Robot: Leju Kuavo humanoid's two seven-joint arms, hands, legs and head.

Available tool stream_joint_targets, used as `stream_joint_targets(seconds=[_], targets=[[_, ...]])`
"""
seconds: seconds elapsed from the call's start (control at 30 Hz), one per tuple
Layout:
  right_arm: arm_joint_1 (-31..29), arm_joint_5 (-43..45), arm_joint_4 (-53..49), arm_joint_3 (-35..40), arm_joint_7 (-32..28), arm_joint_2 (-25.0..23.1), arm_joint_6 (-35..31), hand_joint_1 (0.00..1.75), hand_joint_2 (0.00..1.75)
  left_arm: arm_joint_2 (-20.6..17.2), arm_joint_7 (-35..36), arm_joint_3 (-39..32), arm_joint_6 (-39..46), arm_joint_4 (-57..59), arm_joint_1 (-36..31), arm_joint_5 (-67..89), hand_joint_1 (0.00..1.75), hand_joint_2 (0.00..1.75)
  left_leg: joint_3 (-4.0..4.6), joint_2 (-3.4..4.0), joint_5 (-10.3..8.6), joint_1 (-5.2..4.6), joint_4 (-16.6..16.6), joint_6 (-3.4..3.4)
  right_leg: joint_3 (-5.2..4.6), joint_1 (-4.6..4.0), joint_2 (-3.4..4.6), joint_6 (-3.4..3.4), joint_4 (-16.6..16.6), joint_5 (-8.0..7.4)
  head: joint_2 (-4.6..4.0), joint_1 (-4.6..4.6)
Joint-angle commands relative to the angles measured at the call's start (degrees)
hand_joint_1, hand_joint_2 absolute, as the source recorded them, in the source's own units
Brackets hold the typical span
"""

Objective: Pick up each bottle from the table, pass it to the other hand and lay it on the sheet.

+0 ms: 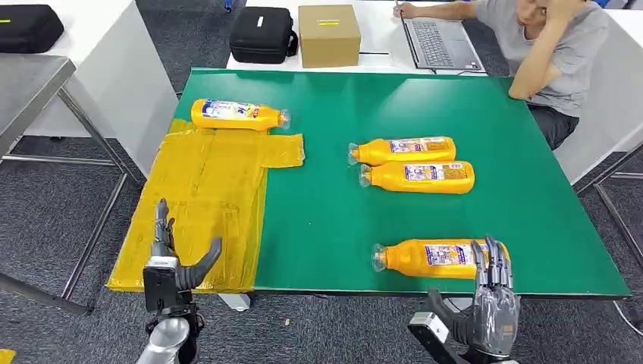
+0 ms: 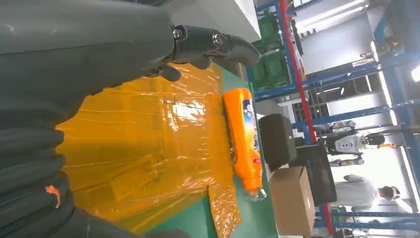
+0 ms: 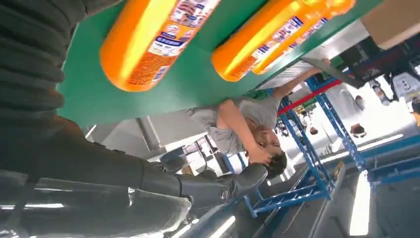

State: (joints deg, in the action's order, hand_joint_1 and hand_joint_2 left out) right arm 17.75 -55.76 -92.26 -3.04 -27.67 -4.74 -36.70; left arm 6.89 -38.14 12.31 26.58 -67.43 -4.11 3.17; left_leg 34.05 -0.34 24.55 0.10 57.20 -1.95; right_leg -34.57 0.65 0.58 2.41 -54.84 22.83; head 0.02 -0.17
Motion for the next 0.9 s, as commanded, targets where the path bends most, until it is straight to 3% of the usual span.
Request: stream_joint_targets(seconds=[0.03, 0.9], targets=[[-0.19, -0.16, 0.97, -1.33, 0.01, 1.66, 0.4, 0.0, 1.75, 0.72, 0.36, -1.59, -0.25, 0.8, -0.61, 0.18, 0.0, 1.75, -0.08, 0.0, 0.03, 0.01, -0.03, 0.05, 0.09, -0.01, -0.03, -0.04, 0.02, 0.04, 0.0, 0.0], [-0.19, -0.16, 0.97, -1.33, 0.01, 1.66, 0.4, 0.0, 1.75, 0.72, 0.36, -1.59, -0.25, 0.8, -0.61, 0.18, 0.0, 1.75, -0.15, 0.01, 0.05, 0.01, -0.03, 0.06, 0.15, -0.02, -0.03, -0.06, 0.01, 0.06, 0.0, -0.02]])
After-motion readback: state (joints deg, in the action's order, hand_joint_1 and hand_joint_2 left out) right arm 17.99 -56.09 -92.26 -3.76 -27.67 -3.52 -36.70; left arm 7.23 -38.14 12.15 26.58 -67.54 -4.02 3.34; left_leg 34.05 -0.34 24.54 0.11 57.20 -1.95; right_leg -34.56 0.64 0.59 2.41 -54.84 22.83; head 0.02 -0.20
